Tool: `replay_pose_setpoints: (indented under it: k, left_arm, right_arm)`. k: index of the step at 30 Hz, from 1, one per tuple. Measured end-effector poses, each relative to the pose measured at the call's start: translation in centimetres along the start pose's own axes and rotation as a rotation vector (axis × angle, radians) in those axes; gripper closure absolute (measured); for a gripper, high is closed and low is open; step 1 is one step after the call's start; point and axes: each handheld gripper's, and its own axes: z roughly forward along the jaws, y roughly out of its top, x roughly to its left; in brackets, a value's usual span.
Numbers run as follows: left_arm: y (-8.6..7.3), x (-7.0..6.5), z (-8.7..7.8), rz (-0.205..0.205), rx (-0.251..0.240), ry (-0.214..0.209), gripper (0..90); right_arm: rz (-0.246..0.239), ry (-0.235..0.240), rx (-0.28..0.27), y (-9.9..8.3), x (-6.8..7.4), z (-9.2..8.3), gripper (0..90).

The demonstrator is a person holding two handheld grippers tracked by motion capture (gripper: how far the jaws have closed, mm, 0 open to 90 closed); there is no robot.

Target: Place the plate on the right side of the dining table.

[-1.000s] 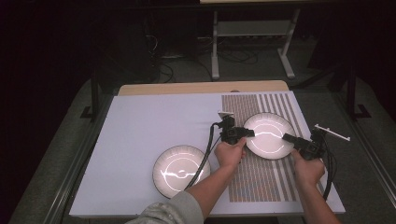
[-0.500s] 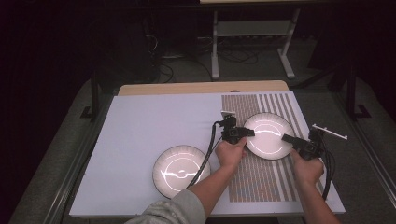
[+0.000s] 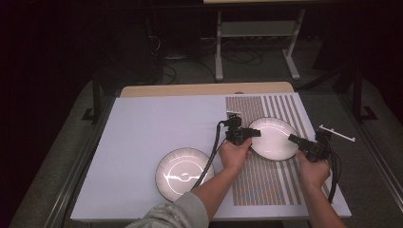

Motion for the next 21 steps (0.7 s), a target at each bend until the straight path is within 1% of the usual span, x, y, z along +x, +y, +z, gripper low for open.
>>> replay_pose_setpoints:
  k: [2, 4, 5, 7, 9, 10, 11, 12, 13, 14, 15, 16, 17, 18, 19, 21]
  left_arm:
    - [0.2, -0.1, -0.3, 0.016, -0.014, 0.003, 46.0]
    - [0.5, -0.1, -0.8, 0.020, -0.032, 0.005, 44.4]
    - [0.5, -0.1, -0.8, 0.020, -0.032, 0.005, 43.6]
    - [1.1, 0.0, -1.7, 0.009, -0.056, 0.004, 43.6]
    - [1.3, 0.1, -2.0, 0.005, -0.060, -0.004, 43.5]
    - [1.5, 0.2, -2.4, 0.016, -0.064, 0.000, 43.6]
    - [1.6, 0.4, -2.8, 0.022, -0.065, 0.003, 43.6]
    - [1.8, 0.8, -3.3, 0.011, -0.059, -0.011, 43.5]
    - [1.8, 0.8, -3.3, 0.011, -0.059, -0.011, 43.2]
    - [1.9, 1.2, -3.9, 0.020, -0.057, -0.020, 43.0]
    - [1.9, 1.2, -3.9, 0.020, -0.057, -0.020, 42.6]
    - [2.0, 1.5, -4.7, 0.040, -0.059, -0.027, 42.4]
    - [2.0, 1.5, -4.7, 0.040, -0.059, -0.027, 42.4]
    - [2.0, 1.9, -5.3, 0.063, -0.065, -0.036, 42.5]
    - [2.1, 2.0, -5.7, 0.077, -0.054, -0.039, 42.6]
    - [2.3, 2.1, -6.4, 0.125, -0.049, -0.036, 42.5]
  right_arm:
    - [-0.040, 0.003, -0.045, 0.3, 0.4, -0.4, 48.2]
    - [-0.074, 0.007, -0.056, 0.4, 0.7, -0.6, 43.9]
    - [-0.084, 0.006, -0.059, 0.4, 0.9, -0.6, 42.4]
    - [-0.091, 0.002, -0.058, 0.5, 1.0, -0.6, 41.4]
    - [-0.093, 0.002, -0.061, 0.5, 1.0, -0.7, 40.9]
    - [-0.132, -0.011, -0.082, 0.5, 1.3, -1.1, 39.9]
    - [-0.149, -0.011, -0.089, 0.6, 1.5, -1.2, 39.7]
    - [-0.162, -0.008, -0.087, 0.7, 1.7, -1.3, 39.1]
    - [-0.162, -0.008, -0.087, 0.7, 1.7, -1.3, 39.1]
    - [-0.197, 0.001, -0.085, 0.6, 2.2, -1.4, 38.2]
    - [-0.197, 0.001, -0.085, 0.6, 2.2, -1.4, 38.2]
    - [-0.226, 0.009, -0.076, 0.5, 2.7, -1.5, 37.4]
    - [-0.226, 0.009, -0.076, 0.5, 2.7, -1.5, 37.4]
    - [-0.240, 0.021, -0.068, 0.4, 3.1, -1.4, 36.2]
    - [-0.255, 0.029, -0.065, 0.3, 3.3, -1.4, 36.1]
    - [-0.290, 0.043, -0.052, 0.2, 3.7, -1.4, 35.1]
